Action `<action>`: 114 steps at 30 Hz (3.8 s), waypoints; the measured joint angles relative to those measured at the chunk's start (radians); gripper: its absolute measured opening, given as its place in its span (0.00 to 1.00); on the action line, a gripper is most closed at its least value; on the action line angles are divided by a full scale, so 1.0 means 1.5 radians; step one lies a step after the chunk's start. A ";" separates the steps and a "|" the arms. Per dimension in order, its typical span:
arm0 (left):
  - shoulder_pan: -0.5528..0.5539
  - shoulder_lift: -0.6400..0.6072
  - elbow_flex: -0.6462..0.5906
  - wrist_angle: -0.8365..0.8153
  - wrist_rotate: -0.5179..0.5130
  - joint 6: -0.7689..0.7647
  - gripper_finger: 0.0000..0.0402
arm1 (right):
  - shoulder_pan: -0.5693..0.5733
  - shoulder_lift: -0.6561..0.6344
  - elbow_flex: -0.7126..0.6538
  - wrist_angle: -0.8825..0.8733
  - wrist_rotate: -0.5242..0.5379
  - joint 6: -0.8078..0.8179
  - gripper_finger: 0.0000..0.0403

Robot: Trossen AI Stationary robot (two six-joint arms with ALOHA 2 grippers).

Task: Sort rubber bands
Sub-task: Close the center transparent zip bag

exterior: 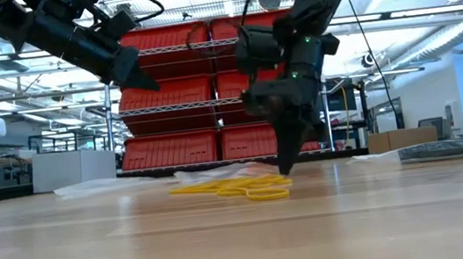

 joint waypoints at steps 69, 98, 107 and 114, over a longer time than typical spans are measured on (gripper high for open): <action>0.000 0.000 0.000 0.000 0.000 0.031 0.04 | -0.099 0.061 0.107 0.006 0.112 -0.472 0.00; 0.000 0.000 0.000 -0.001 0.000 0.030 0.04 | -0.077 0.071 0.107 0.000 0.094 -0.210 0.00; 0.000 0.000 0.000 -0.001 0.000 0.011 0.04 | -0.055 0.062 0.078 -0.102 0.185 0.125 0.00; 0.000 0.000 0.000 -0.001 0.000 -0.009 0.04 | 0.005 0.056 0.026 -0.079 0.275 0.374 0.00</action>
